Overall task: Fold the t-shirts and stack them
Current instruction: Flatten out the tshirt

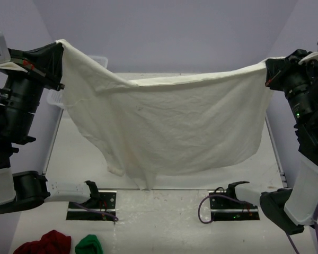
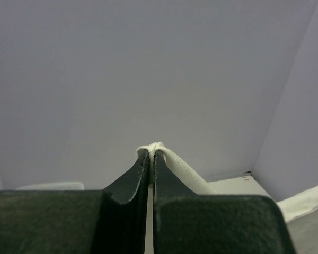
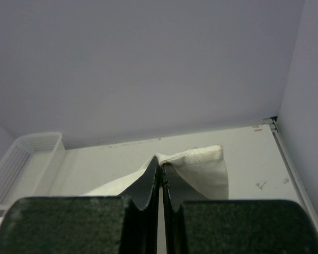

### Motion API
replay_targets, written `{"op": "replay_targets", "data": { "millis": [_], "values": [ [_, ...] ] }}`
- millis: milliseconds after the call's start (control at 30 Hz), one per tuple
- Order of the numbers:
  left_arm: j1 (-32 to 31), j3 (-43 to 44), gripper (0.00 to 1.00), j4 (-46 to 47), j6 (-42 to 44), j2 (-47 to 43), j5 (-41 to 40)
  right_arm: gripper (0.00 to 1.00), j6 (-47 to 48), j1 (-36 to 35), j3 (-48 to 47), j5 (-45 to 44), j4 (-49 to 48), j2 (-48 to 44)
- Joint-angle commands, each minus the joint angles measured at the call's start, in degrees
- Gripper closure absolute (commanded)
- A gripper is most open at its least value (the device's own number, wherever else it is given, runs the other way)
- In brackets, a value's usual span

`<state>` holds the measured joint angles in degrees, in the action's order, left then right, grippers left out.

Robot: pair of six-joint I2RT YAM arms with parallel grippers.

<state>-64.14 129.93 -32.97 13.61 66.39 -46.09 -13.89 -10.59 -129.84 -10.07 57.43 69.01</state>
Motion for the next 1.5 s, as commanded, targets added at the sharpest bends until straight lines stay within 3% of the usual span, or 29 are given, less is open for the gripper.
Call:
{"op": "replay_targets", "data": {
  "millis": [0,333,700,767,933,1100,1167,1333,1467],
  "values": [
    [0.3,3.5,1.00,0.5,-2.8,-1.0,6.3,1.00,1.7,0.0,-0.9,-2.5,-0.2,-2.6],
    [2.9,2.5,1.00,-0.1,-13.1,-8.0,30.7,1.00,0.5,-0.2,3.4,2.6,-0.7,-13.0],
    [8.3,3.9,1.00,1.7,-17.5,-8.8,41.0,1.00,-1.8,-0.4,-4.3,8.9,2.3,-14.3],
    [8.4,4.9,1.00,1.4,-16.6,-7.0,40.7,1.00,-2.4,-0.4,-5.0,8.6,2.9,-13.6],
    [8.3,2.9,1.00,0.3,-11.9,1.1,29.1,1.00,-4.6,-0.4,-0.5,4.4,4.0,-6.9],
    [8.5,-4.1,1.00,1.4,-6.7,11.8,18.3,1.00,-5.5,-0.3,18.7,0.4,-6.1,-2.3],
    [12.4,-10.4,1.00,4.1,-7.8,14.0,20.0,1.00,-5.2,-0.4,22.2,-2.0,-8.7,1.1],
    [29.7,-26.4,1.00,12.3,-17.4,20.2,36.8,1.00,-3.1,0.0,24.6,-5.5,-11.2,10.8],
    [36.0,-28.0,1.00,14.6,-18.2,30.1,37.5,1.00,-2.1,0.8,23.2,-4.3,-13.2,20.8]
  ]
}}
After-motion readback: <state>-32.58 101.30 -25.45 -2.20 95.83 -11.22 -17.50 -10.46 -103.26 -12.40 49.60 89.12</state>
